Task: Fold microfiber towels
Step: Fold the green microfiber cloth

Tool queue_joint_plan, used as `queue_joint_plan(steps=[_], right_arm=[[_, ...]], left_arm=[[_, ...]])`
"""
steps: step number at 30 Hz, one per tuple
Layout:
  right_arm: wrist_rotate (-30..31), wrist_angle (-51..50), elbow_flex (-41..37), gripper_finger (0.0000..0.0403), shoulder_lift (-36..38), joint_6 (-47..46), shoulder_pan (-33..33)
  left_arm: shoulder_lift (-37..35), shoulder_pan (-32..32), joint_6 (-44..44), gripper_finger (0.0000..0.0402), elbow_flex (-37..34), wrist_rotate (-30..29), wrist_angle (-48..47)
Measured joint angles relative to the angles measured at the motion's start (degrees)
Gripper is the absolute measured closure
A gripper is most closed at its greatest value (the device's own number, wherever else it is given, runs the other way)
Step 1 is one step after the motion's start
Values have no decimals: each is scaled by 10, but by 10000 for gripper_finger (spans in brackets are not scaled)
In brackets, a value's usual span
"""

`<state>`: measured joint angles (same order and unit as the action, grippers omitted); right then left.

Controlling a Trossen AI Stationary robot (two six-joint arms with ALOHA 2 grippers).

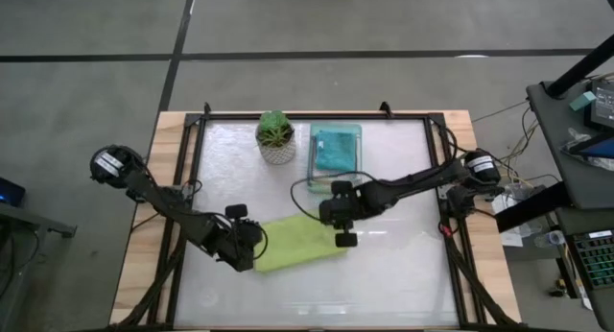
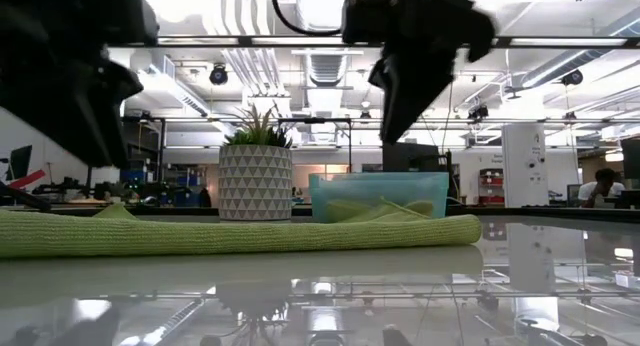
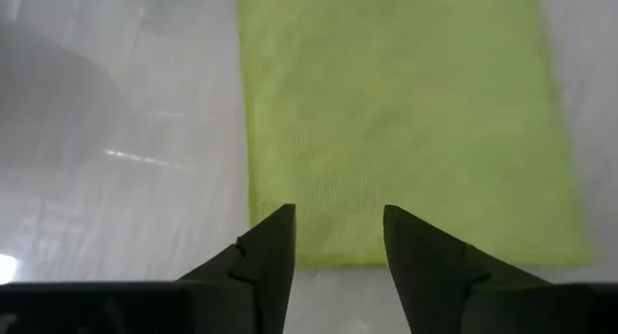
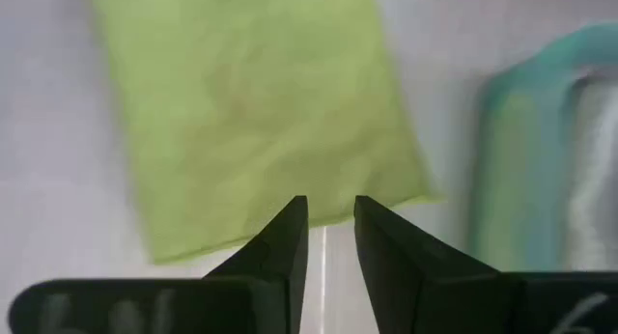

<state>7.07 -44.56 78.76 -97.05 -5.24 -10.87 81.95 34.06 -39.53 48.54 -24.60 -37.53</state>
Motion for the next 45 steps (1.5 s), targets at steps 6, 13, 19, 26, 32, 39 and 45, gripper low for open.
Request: queue_joint_plan(steps=[6,13,19,26,32,39,45], right_arm=[[1,26,-30,331,0,-62,-73],[0,52,-57,320,0,-180,-151],[6,104,-68,271,0,-230,-201],[112,152,-94,229,-1,-279,-231],[143,149,-126,228,-2,-418,-224],[170,151,-194,227,42,-508,-179],[101,241,-272,196,97,-514,-126]], left_arm=[[5,0,-2,258,17,0,66],[68,19,9,258,59,22,143],[136,50,2,258,126,35,136],[159,58,-34,258,147,60,101],[178,57,-32,258,145,39,101],[201,48,-21,258,145,-27,141],[204,36,-15,258,143,-49,127]])
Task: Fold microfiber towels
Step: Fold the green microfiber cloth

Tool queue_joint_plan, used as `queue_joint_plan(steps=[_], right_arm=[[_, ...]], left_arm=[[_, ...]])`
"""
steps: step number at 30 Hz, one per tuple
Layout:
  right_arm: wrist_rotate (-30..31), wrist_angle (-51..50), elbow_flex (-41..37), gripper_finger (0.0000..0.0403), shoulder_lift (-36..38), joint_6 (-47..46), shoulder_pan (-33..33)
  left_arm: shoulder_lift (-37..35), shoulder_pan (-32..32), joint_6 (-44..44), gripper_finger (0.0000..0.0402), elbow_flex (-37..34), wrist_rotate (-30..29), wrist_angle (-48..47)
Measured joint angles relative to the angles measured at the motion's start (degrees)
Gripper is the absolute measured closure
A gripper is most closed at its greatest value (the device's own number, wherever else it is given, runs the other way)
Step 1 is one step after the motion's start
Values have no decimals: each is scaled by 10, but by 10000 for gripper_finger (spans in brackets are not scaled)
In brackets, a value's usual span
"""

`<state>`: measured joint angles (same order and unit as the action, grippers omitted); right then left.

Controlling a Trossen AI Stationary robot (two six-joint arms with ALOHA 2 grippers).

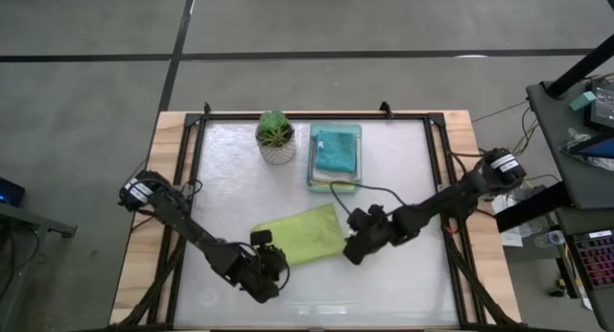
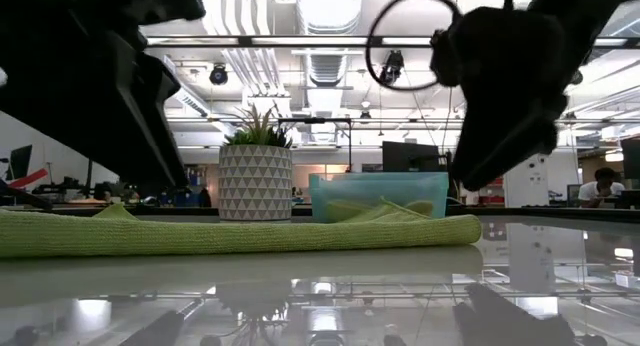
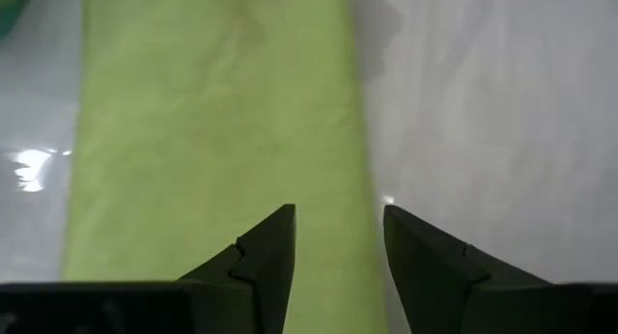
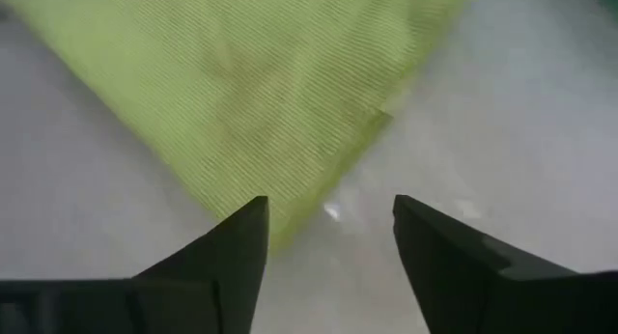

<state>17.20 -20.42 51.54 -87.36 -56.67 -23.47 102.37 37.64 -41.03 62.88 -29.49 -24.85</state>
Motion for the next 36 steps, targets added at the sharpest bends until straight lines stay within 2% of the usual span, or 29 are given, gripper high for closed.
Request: queue_joint_plan(steps=[3,6,11,16,20,24,27,36], right_arm=[[-45,104,-44,175,5,10,25],[-60,167,-74,153,5,9,44],[-61,172,-90,127,-2,7,70],[-68,217,-91,120,-33,27,80],[-88,291,-91,129,-59,44,80],[-97,360,-90,152,-85,53,80],[-97,380,-90,183,-93,56,81],[-82,383,-91,337,-83,65,81]], left_arm=[[0,-6,10,258,-9,-6,-5],[0,-9,12,258,-11,-7,-3],[0,-9,24,258,-12,-7,-3],[0,-9,26,258,-12,-6,-2],[0,-9,12,258,-12,-4,4],[0,-9,12,258,-12,-1,3],[0,-8,14,258,-13,2,0],[0,-8,14,258,-13,3,-2]])
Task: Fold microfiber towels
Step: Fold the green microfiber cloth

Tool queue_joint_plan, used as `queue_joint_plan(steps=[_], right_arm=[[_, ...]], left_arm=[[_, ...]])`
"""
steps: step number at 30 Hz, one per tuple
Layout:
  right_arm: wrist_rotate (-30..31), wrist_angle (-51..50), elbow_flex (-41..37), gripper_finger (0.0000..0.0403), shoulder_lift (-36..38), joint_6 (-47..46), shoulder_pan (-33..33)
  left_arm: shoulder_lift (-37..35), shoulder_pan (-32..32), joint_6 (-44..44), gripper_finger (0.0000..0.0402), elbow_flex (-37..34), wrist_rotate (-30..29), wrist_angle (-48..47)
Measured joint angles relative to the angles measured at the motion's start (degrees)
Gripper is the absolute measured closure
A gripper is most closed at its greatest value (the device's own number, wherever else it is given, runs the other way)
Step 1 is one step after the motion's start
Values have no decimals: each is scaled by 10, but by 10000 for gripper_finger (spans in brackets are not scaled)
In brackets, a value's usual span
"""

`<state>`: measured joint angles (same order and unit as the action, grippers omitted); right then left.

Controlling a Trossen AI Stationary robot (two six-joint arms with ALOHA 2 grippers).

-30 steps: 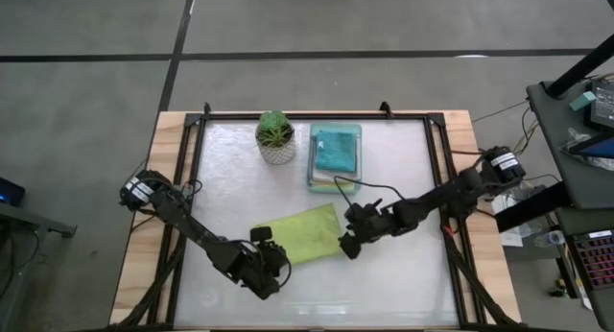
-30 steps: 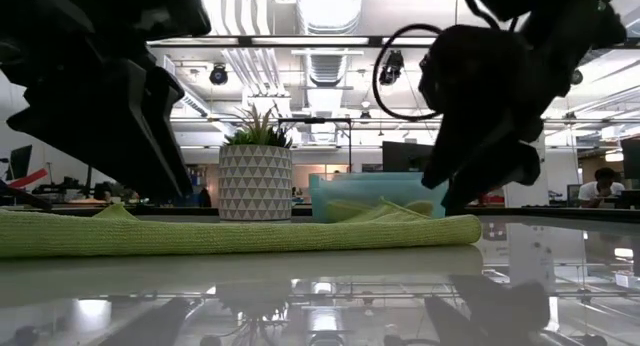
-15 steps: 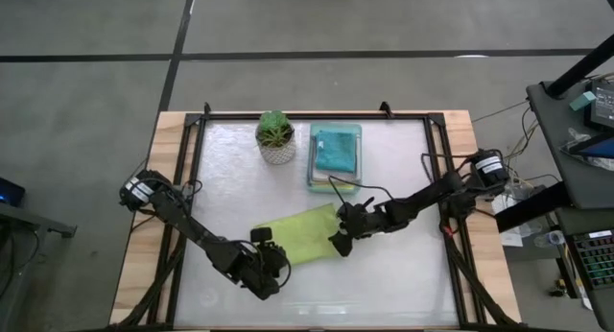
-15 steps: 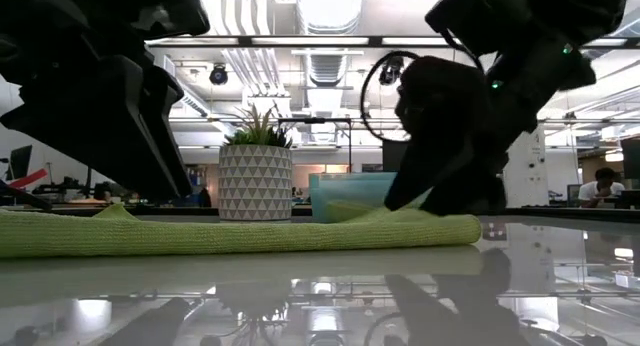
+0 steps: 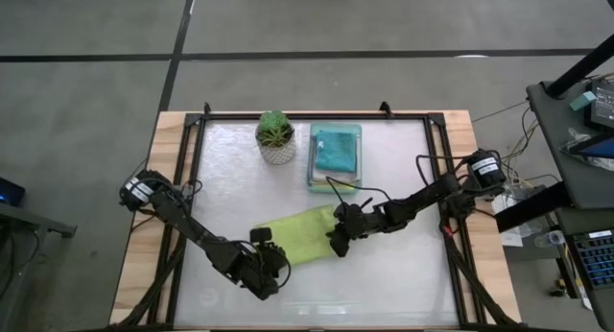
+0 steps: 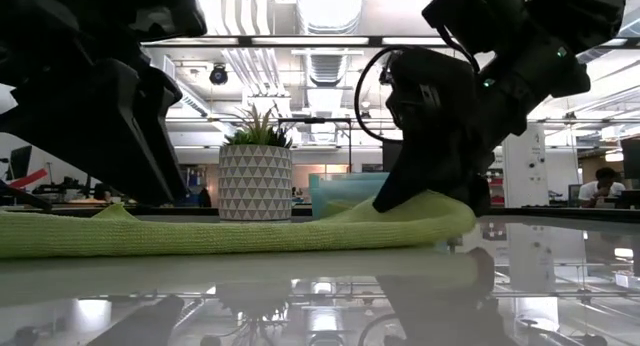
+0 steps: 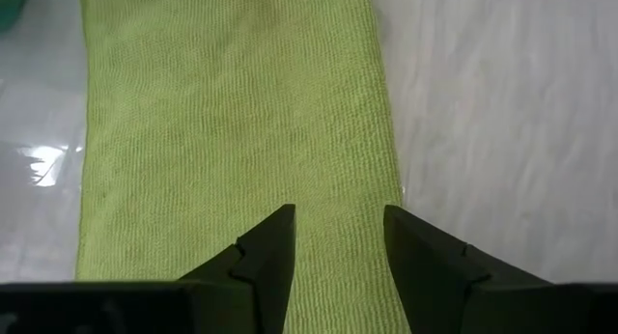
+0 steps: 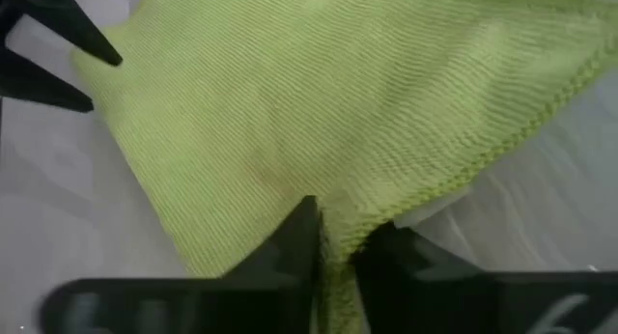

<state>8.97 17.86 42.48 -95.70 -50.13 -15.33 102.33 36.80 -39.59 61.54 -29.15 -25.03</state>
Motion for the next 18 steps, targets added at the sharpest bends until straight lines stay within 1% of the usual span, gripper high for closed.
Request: queue_joint_plan(steps=[2,4,7,9,13,16,18], right_arm=[[0,-1,0,370,0,3,0],[-1,-7,0,387,2,7,0],[-1,-45,1,390,13,7,0],[-1,-93,5,390,27,7,0],[0,-198,19,391,65,7,0],[0,-283,34,391,93,7,0],[0,-347,49,390,110,4,0]], left_arm=[[-1,0,0,258,5,1,-16],[-7,1,0,258,13,3,-43],[-23,4,-1,258,20,3,-78],[-37,9,3,258,19,4,-90],[-62,25,14,258,9,4,-86],[-63,34,9,258,-5,4,-84],[-59,36,9,258,-15,4,-67]])
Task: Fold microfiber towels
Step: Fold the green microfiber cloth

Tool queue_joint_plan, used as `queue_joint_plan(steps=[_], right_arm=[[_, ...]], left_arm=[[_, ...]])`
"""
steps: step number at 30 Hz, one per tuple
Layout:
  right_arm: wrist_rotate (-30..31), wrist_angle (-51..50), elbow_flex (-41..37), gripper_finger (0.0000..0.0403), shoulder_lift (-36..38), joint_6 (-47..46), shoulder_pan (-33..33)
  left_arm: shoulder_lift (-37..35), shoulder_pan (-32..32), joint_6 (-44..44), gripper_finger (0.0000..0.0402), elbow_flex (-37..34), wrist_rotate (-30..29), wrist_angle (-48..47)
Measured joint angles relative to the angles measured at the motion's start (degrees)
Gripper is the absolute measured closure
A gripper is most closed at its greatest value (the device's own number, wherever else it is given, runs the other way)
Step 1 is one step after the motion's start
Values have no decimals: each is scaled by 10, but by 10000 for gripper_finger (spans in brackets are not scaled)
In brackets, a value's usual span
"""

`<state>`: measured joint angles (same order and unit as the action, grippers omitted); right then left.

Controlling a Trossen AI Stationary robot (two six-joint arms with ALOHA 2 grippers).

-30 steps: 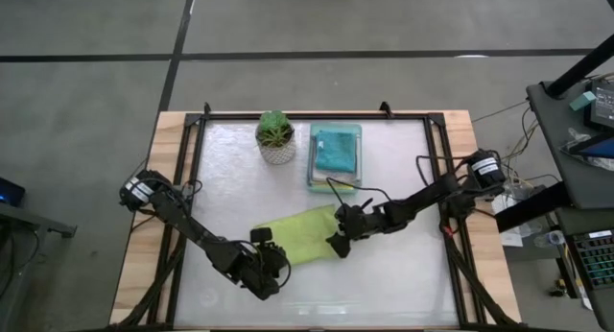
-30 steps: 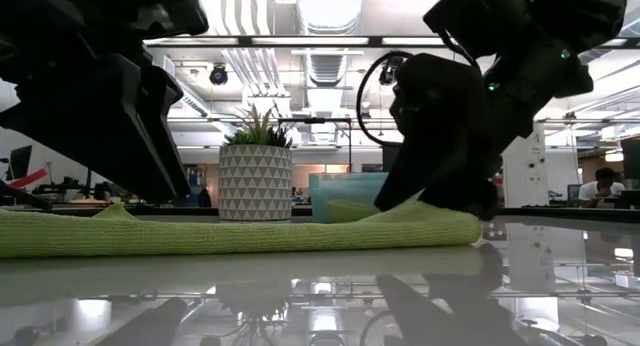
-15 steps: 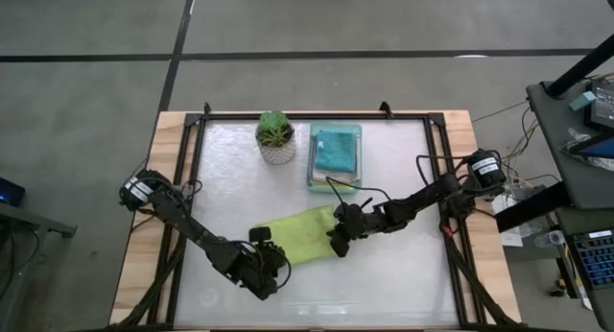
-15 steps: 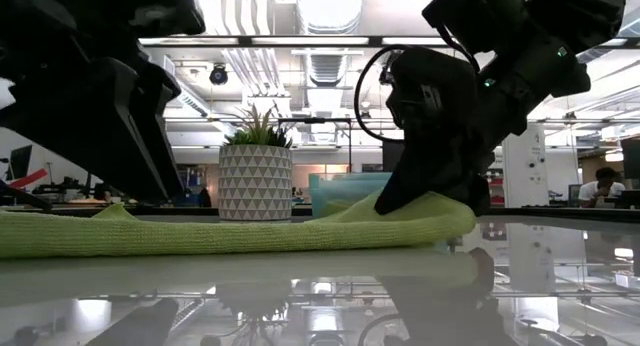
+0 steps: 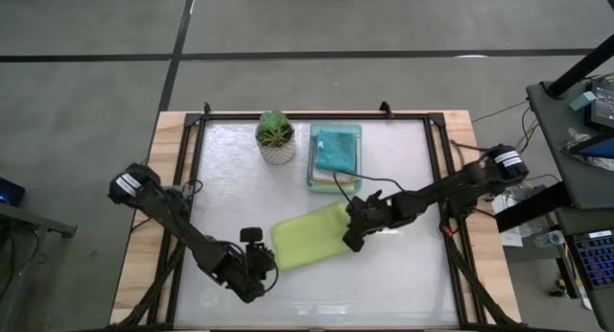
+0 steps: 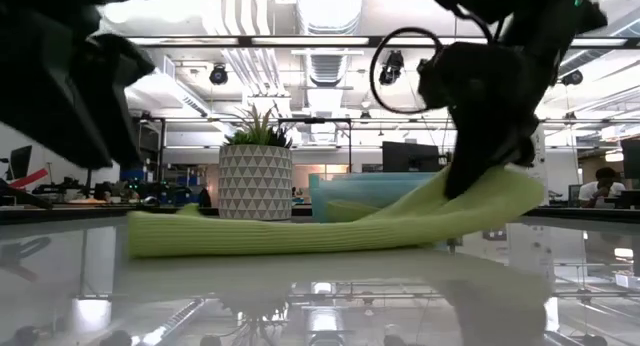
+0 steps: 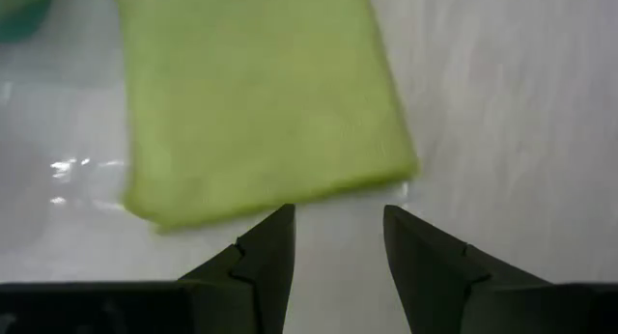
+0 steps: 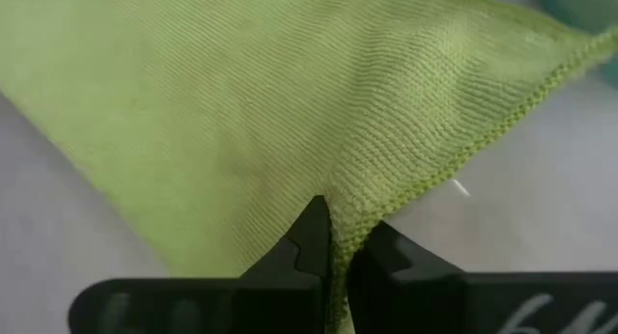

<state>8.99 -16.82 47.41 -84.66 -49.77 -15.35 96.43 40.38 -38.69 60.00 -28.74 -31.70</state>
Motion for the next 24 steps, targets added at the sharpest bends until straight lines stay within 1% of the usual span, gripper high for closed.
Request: queue_joint_plan(steps=[3,6,9,11,14,17,24], right_arm=[[0,-100,29,391,17,-6,0],[1,-193,66,391,19,-16,-3],[1,-269,107,391,11,-17,-5],[1,-303,131,391,3,-17,-5],[1,-331,168,390,-10,-15,-5],[2,-335,200,391,-27,-2,-5],[0,-333,266,391,-90,36,-6]], left_arm=[[5,0,0,258,-25,1,46],[5,-2,1,258,-48,-3,102],[5,-6,5,258,-78,-25,151],[5,-12,12,258,-94,-39,189],[6,-22,29,258,-124,-49,254],[6,-35,52,258,-149,-53,331],[6,-58,64,258,-184,-61,379]])
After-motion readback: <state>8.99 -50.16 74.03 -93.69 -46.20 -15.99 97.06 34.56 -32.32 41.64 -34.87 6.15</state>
